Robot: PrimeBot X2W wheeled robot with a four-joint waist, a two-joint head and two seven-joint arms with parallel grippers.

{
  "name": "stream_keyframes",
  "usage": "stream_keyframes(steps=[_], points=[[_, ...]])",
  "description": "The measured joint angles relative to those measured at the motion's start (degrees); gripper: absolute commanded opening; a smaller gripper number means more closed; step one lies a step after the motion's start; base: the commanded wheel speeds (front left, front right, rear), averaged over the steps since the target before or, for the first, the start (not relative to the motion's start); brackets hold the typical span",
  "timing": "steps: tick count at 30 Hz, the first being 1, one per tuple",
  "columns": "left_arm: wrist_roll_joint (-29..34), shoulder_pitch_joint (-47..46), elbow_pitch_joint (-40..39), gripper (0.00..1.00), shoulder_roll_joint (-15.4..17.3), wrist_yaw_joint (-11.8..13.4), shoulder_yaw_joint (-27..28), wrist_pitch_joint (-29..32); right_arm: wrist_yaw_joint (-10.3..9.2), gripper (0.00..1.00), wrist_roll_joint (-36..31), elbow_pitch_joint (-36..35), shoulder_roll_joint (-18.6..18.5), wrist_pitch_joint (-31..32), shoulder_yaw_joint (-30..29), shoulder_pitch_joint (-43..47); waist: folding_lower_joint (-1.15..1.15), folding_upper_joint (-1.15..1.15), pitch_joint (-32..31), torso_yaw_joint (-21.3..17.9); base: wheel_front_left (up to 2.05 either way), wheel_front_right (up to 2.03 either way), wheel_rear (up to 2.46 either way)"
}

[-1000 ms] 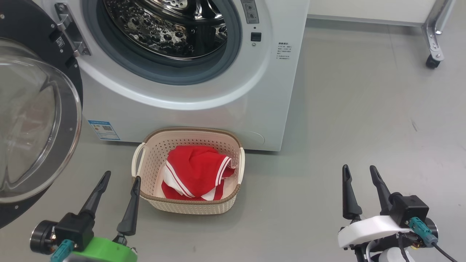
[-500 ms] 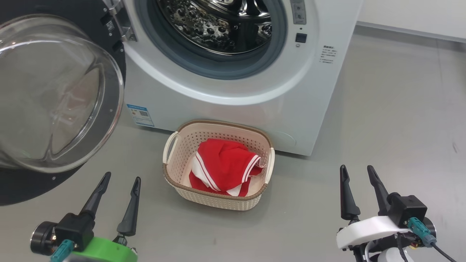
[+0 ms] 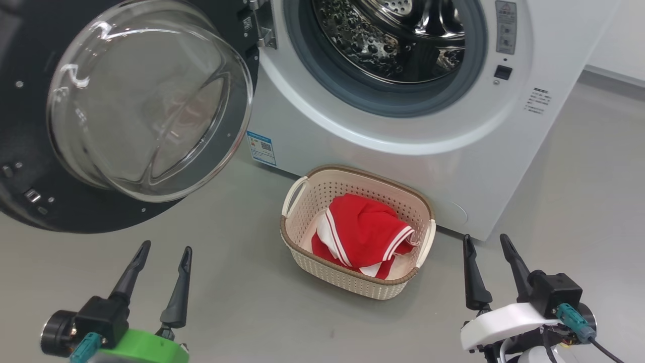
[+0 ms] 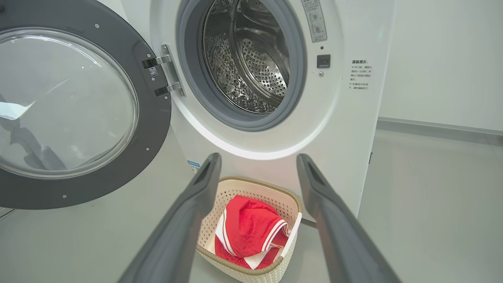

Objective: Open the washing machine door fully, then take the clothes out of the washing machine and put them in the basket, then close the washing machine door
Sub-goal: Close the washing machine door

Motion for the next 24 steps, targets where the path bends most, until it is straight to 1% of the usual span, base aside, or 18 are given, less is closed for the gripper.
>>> stream_keyframes(steps=[5, 7, 12, 16, 24], points=[[0.2, 0.5, -0.5, 1.00, -0.2, 0.0, 2.8, 0.0, 0.20, 1.00, 0.0, 0.4, 0.0, 0.0, 2.2, 0.0, 0.00, 0.00, -0.3, 3.0, 0.00, 0.00, 0.00], [0.2, 1.1, -0.9, 1.00, -0.2, 0.0, 4.1, 0.0, 0.66, 1.00, 0.0, 0.8, 0.0, 0.0, 2.9, -0.3, 0.00, 0.00, -0.1, 4.0, 0.00, 0.00, 0.00], [0.2, 1.2, -1.4, 1.00, -0.3, 0.0, 5.5, 0.0, 0.69, 1.00, 0.0, 1.5, 0.0, 0.0, 3.5, -1.2, 0.00, 0.00, 0.6, 4.6, 0.00, 0.00, 0.00], [0.2, 1.2, -1.7, 1.00, -0.8, 0.0, 6.4, 0.0, 1.20, 1.00, 0.0, 2.3, 0.0, 0.0, 4.2, -2.2, 0.00, 0.00, 1.2, 5.0, 0.00, 0.00, 0.00], [0.3, 2.2, -2.2, 1.00, -1.1, 0.0, 7.5, 0.0, 1.47, 1.00, 0.0, 3.4, -0.1, 0.0, 4.8, -3.5, 0.00, 0.00, 1.6, 5.2, 0.00, 0.00, 0.00]])
